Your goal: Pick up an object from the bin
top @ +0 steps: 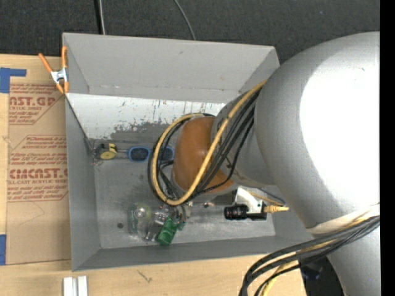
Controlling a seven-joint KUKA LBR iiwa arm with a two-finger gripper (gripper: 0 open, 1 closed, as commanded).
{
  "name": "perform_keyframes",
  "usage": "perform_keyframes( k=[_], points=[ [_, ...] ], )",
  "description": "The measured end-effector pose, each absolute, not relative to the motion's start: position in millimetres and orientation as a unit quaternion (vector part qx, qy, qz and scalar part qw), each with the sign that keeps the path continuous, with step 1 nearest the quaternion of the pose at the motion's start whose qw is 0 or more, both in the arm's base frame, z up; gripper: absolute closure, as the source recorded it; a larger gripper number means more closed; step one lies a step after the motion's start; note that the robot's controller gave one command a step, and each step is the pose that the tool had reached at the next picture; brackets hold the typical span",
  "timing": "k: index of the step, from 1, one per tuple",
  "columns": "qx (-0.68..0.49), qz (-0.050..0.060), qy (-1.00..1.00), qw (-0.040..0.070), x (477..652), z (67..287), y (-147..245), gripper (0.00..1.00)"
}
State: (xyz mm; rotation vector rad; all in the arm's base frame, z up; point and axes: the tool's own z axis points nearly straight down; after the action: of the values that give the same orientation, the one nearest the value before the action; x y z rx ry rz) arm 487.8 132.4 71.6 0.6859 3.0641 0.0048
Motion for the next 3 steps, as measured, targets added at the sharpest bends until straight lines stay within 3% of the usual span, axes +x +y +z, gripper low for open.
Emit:
perform_keyframes(
  k=[1,2,3],
  points=[
    [0.066,0.0,0.998,0.002,480.7,74.8,154.3,0.0],
    [0.156,0.0,0.988,0.0,488.9,83.8,134.5,0.0],
    [0.106,-0.001,0.994,0.0,481.5,92.0,95.4,0.0]
  ],
)
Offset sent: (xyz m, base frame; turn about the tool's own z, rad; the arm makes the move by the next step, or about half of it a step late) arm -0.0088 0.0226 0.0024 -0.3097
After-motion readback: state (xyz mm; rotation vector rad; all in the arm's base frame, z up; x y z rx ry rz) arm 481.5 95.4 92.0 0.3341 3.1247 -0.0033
